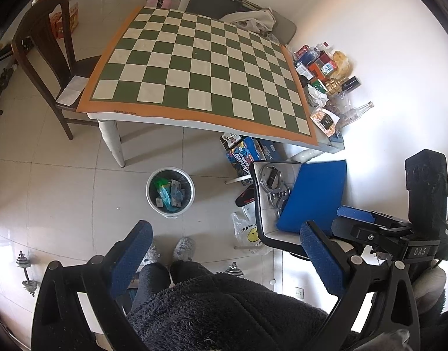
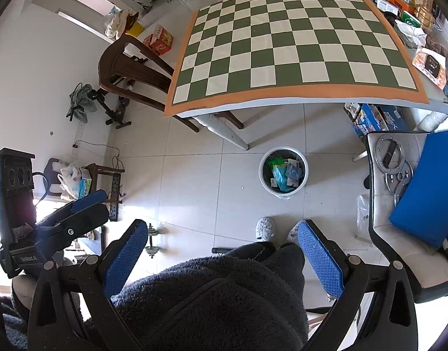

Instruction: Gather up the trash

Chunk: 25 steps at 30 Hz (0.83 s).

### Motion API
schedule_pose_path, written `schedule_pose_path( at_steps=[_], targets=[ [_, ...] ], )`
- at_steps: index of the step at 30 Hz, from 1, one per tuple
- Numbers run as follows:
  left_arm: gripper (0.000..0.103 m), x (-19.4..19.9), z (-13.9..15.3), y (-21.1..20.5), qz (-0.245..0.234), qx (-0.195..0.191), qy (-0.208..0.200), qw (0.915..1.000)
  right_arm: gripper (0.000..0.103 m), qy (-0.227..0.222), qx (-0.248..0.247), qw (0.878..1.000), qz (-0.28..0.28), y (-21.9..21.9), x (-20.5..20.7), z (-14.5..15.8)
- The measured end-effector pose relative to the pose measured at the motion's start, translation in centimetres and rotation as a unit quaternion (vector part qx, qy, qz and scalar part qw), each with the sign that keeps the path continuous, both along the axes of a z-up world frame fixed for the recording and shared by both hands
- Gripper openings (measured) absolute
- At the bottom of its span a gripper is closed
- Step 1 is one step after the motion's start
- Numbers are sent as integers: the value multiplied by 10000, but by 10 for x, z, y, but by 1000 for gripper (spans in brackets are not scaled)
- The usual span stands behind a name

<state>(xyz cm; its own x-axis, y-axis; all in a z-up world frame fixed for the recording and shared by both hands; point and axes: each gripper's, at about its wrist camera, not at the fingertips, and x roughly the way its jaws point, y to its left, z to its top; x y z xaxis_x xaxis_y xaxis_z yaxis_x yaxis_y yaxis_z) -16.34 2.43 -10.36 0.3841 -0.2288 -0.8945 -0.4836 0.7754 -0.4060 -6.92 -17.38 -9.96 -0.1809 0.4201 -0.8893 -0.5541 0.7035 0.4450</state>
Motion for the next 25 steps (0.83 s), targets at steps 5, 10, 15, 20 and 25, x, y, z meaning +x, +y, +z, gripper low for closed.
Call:
schedule_pose_path(
  at_steps=[5, 10, 15, 20, 25],
  targets=[
    [103, -1, 0, 1, -8, 4, -9, 10000, 103, 6, 9, 10000, -10, 0, 0, 0],
    [103, -1, 0, 1, -10, 9, -11, 10000, 103, -1, 8, 10000, -15, 1, -1, 0],
    [103, -2, 0, 1, -14, 7, -7, 10000, 103, 3, 13, 10000, -38, 2, -2, 0],
    [103, -3, 0, 0, -13, 3, -14, 10000, 103, 6, 10, 10000, -33, 2, -2, 0],
    [103, -2, 4, -1, -11, 49, -45, 10000, 103, -1, 12, 10000, -16, 1, -2, 0]
  ],
)
